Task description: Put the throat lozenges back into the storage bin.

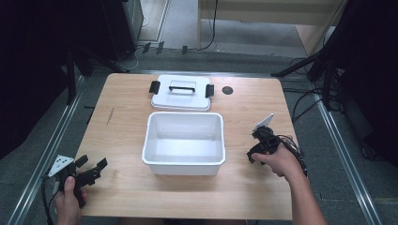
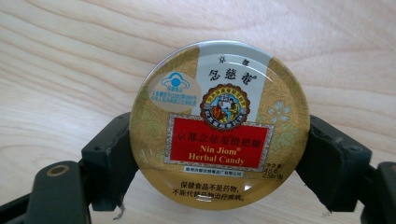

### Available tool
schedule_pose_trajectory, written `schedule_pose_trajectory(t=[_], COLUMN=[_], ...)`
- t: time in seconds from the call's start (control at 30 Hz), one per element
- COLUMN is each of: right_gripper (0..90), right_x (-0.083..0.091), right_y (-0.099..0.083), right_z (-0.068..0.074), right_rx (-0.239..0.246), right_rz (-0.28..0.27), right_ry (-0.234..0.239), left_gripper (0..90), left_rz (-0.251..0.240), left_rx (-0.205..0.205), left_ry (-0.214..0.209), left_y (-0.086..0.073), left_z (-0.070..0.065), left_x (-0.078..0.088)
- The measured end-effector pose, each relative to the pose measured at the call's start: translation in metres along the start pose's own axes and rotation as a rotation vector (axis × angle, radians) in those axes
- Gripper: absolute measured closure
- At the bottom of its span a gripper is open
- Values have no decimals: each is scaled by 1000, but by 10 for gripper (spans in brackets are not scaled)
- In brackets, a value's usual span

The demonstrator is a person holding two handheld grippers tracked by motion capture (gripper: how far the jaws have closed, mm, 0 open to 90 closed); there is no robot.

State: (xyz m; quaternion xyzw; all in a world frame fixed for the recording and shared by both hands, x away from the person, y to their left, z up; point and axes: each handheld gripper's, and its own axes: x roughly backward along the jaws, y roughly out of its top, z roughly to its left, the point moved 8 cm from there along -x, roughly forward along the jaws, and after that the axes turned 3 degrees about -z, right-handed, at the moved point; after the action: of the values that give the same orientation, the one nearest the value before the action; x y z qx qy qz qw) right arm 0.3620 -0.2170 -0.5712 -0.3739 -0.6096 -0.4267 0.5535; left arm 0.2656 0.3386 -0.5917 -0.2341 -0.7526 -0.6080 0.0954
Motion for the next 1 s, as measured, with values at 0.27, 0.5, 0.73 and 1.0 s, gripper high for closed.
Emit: schedule_pose_trajectory(t=[0.27, 0.5, 0.73, 1.0], right_gripper=[204, 204, 204, 204], right_x=[32, 54, 75, 111], right_y=[12, 19, 26, 37], right_z=[17, 35, 48, 65], right_rx=[74, 146, 200, 269], right_rz=[-40, -48, -62, -121], right_ry=[29, 44, 33, 17], left_gripper=[147, 147, 147, 147], left_rz=[-2, -4, -5, -7], left_rx=[-1, 2, 3, 5], left_ry=[3, 3, 0, 1], left_y=[0, 0, 0, 1], left_z=[0, 0, 0, 0], left_x=[0, 0, 0, 0])
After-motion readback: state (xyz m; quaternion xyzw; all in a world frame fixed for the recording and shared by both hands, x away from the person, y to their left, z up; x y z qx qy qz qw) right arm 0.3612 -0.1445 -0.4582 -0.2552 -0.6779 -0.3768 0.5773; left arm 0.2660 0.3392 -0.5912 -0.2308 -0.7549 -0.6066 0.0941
